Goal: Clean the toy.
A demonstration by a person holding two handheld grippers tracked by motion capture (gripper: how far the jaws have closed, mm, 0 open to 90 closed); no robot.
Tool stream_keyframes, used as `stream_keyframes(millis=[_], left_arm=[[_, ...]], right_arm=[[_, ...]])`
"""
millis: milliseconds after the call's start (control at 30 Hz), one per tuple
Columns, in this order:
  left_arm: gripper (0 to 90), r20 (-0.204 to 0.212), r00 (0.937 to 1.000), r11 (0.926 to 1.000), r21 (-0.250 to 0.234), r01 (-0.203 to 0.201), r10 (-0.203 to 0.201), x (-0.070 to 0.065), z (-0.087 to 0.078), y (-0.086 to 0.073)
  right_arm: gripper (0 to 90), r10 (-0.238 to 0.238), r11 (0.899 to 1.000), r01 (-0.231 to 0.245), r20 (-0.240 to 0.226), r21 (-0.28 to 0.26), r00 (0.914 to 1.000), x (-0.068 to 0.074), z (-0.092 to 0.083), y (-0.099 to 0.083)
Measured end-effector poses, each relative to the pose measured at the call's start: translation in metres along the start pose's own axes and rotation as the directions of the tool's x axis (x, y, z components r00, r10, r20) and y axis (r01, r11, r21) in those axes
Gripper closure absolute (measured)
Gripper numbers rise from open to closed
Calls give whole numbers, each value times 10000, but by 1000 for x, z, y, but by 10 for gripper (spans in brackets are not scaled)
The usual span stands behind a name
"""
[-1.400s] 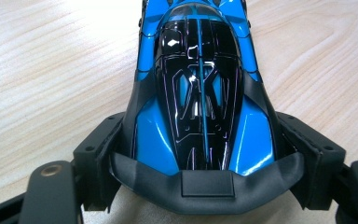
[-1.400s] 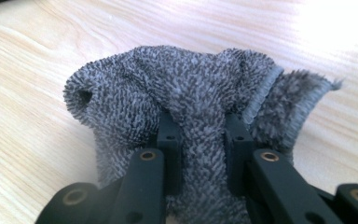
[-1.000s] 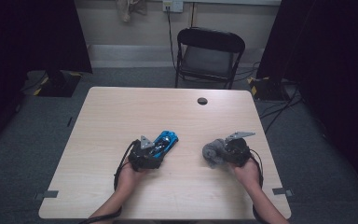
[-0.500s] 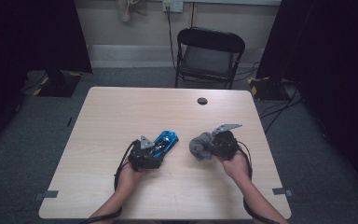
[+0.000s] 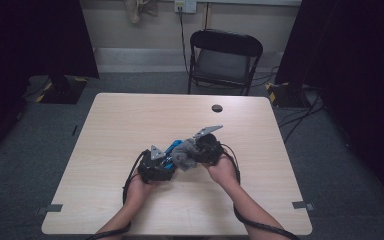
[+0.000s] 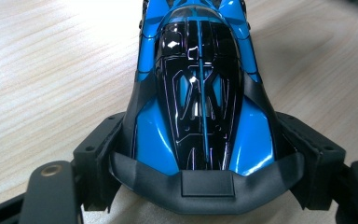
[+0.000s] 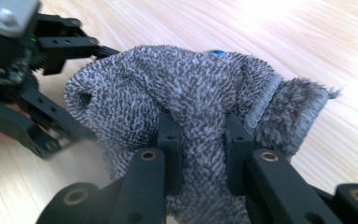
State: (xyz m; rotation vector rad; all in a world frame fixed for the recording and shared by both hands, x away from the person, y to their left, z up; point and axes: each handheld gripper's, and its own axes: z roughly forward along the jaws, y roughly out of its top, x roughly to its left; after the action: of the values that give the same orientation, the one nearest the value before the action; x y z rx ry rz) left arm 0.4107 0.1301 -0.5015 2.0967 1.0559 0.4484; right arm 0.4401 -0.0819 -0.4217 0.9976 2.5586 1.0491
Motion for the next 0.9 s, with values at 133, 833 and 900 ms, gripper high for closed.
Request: stream_keyframes(millis=[133,833,900], left_arm=[[241,-2,10000,10000,-2,4,-4,0,0,0],[242,1,10000,9999,-53,99,-99,-1,0,0],[242,1,10000,9999,-49,92,-92,0,0,0]], right_arm=[[743,-176,9997,180,-238,154,9996,11,14,12],[736,-600,9970,617,-384,462,9975,37,51,13],[736,-429,9980,440,-262,449,9987,37,52,15]])
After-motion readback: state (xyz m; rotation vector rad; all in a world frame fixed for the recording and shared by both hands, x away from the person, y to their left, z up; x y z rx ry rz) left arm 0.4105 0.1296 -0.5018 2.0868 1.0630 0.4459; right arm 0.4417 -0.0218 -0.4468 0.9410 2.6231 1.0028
